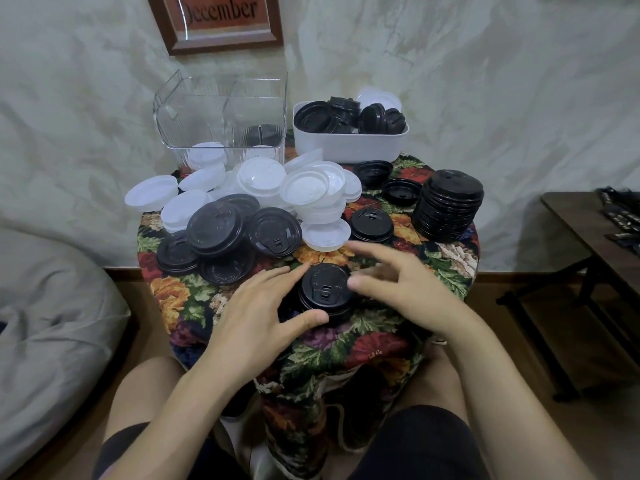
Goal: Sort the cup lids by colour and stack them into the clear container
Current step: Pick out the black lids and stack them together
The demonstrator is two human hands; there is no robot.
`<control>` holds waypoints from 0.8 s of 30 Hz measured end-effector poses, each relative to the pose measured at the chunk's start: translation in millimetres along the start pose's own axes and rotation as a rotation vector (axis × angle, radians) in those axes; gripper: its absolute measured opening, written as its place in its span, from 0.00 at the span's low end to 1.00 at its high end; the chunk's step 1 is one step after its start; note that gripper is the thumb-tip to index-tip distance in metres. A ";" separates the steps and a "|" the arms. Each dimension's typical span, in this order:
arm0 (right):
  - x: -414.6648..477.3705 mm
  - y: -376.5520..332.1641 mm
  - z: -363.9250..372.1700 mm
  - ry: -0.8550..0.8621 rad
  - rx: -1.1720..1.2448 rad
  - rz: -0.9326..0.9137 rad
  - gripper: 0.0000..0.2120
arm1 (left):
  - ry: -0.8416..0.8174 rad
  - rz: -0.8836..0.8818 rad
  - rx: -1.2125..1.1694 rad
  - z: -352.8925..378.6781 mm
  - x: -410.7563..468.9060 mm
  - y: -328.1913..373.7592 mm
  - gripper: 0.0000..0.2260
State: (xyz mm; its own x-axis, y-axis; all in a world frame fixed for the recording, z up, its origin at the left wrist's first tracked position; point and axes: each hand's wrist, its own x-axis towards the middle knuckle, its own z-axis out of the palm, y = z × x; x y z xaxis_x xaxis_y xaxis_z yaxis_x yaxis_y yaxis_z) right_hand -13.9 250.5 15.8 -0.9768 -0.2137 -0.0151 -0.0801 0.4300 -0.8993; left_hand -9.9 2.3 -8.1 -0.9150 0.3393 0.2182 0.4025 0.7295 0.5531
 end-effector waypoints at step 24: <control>-12.2 -5.5 18.0 0.237 0.041 -0.082 0.08 | 0.008 -0.033 -0.026 0.4 -2.2 -2.1 0.39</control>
State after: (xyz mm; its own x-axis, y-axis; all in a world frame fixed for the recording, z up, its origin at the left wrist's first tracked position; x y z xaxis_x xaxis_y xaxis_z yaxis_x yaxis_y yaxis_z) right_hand 2.0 234.9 13.1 -0.9870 -0.0327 0.1573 -0.1577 0.3828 -0.9103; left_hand -8.7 0.2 -10.0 -0.9281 0.3103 0.2058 0.3710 0.7243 0.5812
